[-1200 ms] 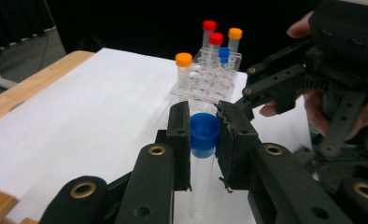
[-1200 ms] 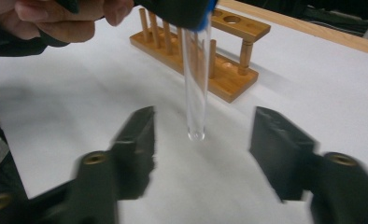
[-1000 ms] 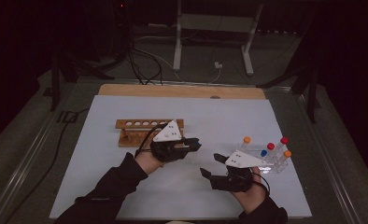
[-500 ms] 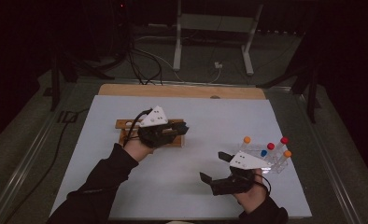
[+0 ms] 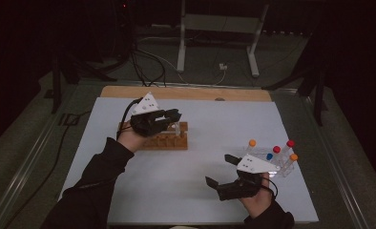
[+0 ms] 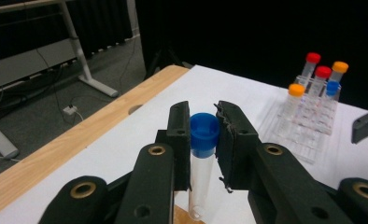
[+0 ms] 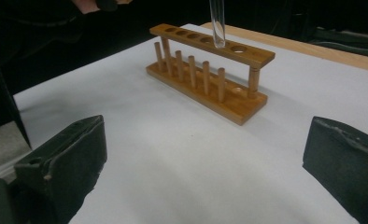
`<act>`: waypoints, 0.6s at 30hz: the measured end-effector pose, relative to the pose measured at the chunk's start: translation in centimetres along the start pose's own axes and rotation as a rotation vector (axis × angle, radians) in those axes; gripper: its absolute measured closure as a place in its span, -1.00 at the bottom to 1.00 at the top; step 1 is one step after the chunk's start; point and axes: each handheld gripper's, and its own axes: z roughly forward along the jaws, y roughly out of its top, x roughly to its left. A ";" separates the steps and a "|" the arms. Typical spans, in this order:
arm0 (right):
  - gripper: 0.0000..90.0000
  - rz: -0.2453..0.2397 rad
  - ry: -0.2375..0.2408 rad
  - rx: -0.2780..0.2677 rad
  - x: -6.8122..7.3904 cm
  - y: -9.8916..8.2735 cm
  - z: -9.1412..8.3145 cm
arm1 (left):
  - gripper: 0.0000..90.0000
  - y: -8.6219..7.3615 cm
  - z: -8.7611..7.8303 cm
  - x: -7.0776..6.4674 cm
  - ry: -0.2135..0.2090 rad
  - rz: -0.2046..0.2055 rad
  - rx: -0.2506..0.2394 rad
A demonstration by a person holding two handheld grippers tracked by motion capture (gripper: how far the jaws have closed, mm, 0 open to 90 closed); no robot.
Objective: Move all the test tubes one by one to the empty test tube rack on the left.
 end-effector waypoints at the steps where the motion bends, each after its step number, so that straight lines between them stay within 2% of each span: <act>1: -1.00 -0.004 -0.007 -0.005 0.0 0.0 0.0 | 0.72 0.0 0.0 0.1 0.008 0.000 -0.001; 13: -1.00 -0.020 -0.011 -0.011 -0.1 -0.1 -0.1 | 0.72 -0.6 1.3 2.4 0.071 -0.048 -0.007; 18: -1.00 -0.024 -0.007 -0.009 0.0 -0.1 -0.2 | 0.72 -1.2 2.1 3.1 0.083 -0.069 0.003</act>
